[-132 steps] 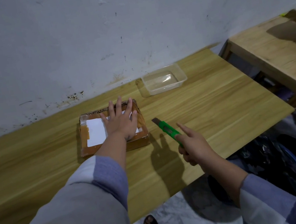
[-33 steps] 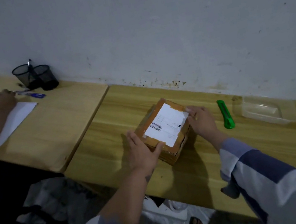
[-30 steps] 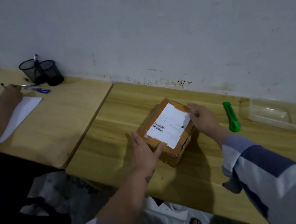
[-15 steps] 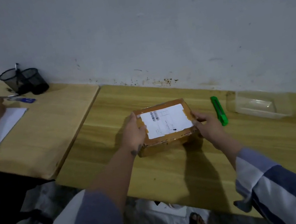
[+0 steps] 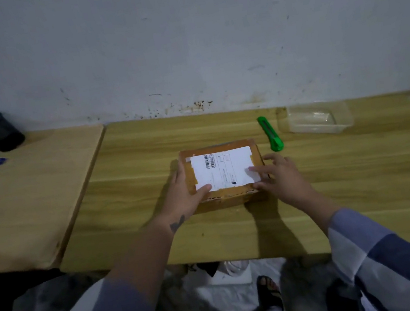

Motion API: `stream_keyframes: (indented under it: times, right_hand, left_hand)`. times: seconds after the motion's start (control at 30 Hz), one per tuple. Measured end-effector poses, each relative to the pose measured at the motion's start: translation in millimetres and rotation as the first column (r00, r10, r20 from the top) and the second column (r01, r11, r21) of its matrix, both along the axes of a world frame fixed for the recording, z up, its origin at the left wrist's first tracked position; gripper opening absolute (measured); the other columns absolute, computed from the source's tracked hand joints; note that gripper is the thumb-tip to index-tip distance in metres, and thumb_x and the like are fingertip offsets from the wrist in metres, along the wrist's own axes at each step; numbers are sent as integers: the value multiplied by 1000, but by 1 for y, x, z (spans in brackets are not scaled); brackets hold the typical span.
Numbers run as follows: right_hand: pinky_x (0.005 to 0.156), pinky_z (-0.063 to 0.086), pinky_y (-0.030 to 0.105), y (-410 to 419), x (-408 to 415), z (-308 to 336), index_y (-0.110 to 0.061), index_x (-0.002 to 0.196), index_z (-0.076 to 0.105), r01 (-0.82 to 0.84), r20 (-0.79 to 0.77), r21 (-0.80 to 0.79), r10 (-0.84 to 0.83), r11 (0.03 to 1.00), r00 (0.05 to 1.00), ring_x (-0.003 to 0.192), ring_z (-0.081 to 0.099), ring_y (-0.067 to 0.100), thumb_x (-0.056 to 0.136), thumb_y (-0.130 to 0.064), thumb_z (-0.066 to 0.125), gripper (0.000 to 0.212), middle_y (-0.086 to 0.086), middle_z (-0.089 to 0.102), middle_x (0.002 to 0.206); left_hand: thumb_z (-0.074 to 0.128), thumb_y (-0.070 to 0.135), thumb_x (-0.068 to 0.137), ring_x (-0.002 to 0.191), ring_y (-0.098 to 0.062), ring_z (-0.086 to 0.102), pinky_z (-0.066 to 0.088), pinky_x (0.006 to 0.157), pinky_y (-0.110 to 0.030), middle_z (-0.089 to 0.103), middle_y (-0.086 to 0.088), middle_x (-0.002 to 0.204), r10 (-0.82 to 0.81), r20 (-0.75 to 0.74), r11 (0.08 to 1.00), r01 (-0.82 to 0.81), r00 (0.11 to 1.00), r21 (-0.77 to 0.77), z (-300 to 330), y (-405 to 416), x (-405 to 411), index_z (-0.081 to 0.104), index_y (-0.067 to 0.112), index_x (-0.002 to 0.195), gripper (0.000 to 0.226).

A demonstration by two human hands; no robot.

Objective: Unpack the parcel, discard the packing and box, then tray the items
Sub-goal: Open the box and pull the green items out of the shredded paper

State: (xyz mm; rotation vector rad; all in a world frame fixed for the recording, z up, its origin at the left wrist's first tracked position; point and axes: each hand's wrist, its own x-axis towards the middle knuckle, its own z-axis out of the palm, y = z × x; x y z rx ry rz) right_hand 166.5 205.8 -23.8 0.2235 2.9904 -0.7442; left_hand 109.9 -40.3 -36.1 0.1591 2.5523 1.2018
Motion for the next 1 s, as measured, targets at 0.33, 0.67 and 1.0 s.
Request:
stream_keyframes:
  times: [0.33,0.67,1.0]
  right_hand:
    - [113,27,39,-6,-8,23,-35,126,58,-332,232,231,279,915,932,141,23,25,78,-51,66,51,1,29,155]
    - [81,51,41,-16,9,18,-16,107,69,-182,-126,79,190,980,974,101,63,34,96,-24,48,24,12,70,105]
    - [87,52,37,-18,-20,51,-20,117,52,43,-389,-358,-191,933,901,105,60,20,89,-35,61,33,1,59,117]
  left_hand:
    - [85,45,62,147,-17,11,21,117,-41,3,10,160,-65,108,998,67,992,-14,-3,-14,9,-12,32,150,131]
    - [78,59,61,146,-15,13,24,117,-40,6,12,160,-68,19,997,69,997,-21,12,-16,11,4,28,153,122]
    - [49,40,95,97,-8,59,48,77,-24,55,4,137,155,-289,986,-129,945,106,51,-12,2,50,29,136,43]
